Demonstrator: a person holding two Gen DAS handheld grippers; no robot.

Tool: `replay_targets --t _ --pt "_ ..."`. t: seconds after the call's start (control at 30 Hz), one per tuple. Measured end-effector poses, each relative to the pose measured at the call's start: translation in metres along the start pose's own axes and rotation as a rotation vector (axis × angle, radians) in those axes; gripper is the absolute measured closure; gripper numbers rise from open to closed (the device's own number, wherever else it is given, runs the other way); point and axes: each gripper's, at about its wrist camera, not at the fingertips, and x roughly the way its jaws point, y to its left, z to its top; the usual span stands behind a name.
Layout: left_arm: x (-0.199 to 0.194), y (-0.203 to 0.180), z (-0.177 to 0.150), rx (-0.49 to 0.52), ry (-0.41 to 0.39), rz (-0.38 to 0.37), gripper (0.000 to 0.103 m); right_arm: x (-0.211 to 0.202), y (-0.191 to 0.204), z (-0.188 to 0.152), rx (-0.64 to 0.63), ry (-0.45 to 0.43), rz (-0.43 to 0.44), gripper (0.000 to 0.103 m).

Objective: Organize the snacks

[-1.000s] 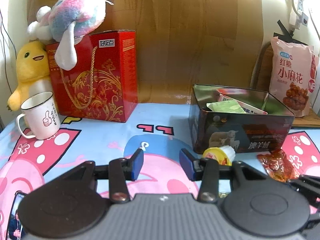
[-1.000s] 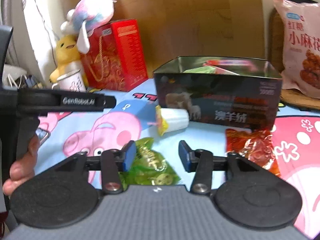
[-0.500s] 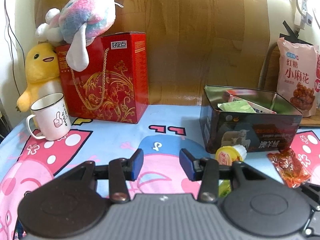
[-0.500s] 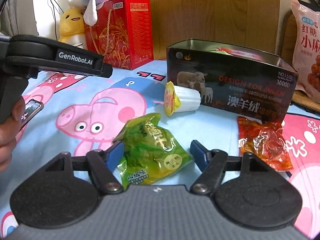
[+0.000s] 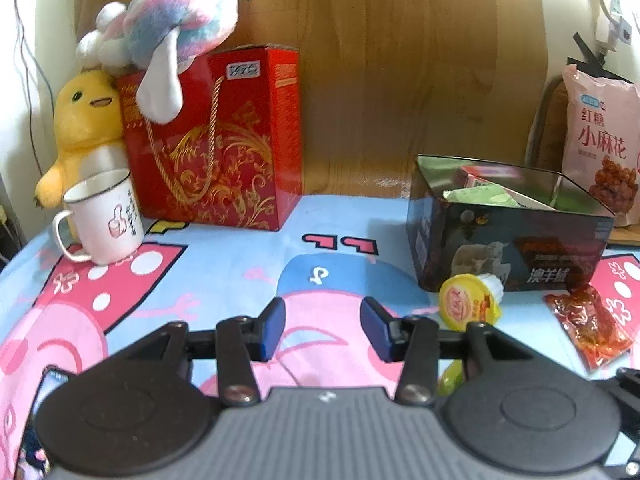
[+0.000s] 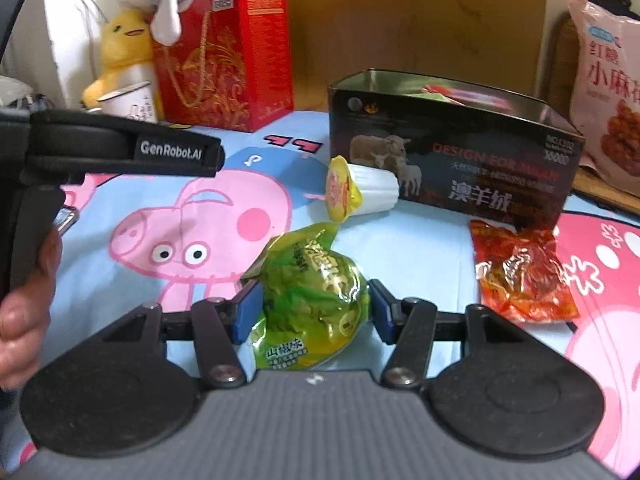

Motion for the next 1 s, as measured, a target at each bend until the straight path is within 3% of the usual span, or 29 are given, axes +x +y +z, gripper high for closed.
replay_targets --t 0.3,0.6,1.0 --pt "0.012 0.009 -0.019 -0.041 0.022 0.029 0.057 0.003 0.01 -0.001 0.049 0.005 -0.08 0.041" --pt "0.021 0.012 -0.026 -0.059 0.026 0.042 0.055 0.0 0.012 -0.002 0.1 -0.004 -0.105 0.04" --pt "0.019 0.009 -0.028 -0.069 0.03 0.012 0.054 -0.017 -0.021 -0.009 0.2 -0.029 -0.196 0.044"
